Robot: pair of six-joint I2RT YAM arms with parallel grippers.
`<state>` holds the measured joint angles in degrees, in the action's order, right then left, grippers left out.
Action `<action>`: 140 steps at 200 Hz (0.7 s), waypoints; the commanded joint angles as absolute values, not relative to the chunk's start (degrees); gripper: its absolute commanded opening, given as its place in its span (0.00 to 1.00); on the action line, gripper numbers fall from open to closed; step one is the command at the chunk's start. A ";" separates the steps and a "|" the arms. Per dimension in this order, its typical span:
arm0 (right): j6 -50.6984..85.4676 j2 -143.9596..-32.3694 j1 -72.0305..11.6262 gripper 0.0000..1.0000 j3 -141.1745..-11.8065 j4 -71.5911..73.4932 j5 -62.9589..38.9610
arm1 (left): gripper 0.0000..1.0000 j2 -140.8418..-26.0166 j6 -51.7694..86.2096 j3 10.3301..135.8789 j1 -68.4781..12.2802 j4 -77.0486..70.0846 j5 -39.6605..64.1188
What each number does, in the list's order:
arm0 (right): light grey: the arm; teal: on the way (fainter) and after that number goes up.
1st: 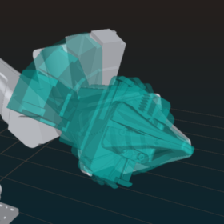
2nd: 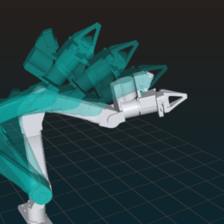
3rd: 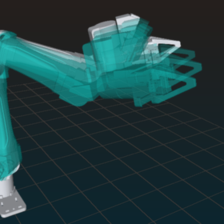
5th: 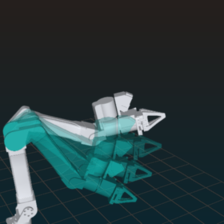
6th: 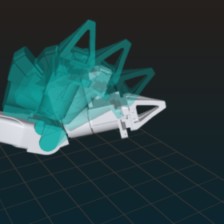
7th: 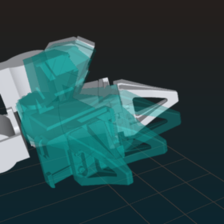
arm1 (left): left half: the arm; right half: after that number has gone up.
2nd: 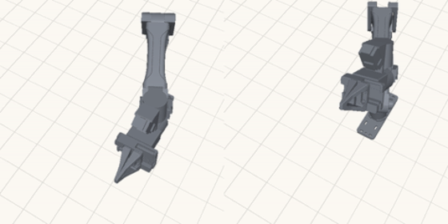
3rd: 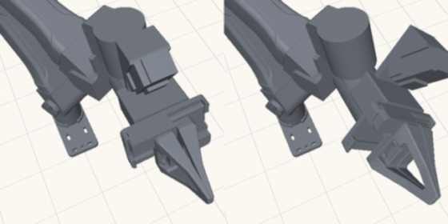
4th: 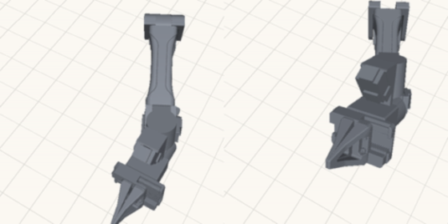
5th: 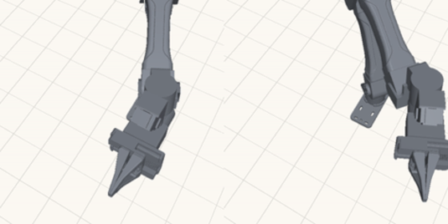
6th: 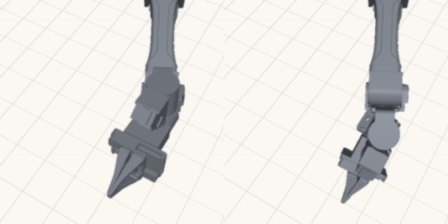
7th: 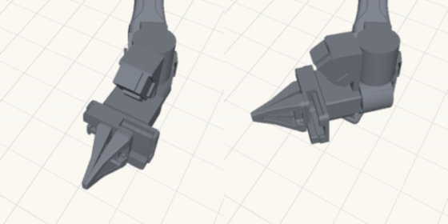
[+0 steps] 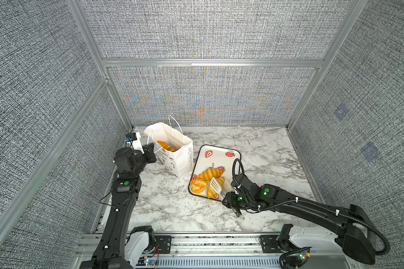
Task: Pack bread into a paper bag
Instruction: Pick up the bread from the tray.
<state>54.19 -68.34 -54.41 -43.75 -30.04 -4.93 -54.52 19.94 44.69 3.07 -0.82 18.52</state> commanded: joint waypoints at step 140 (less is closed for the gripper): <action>53.02 -72.06 -53.57 0.55 -46.47 -27.06 -5.01 | 0.00 -54.30 19.78 44.62 3.08 -2.37 18.90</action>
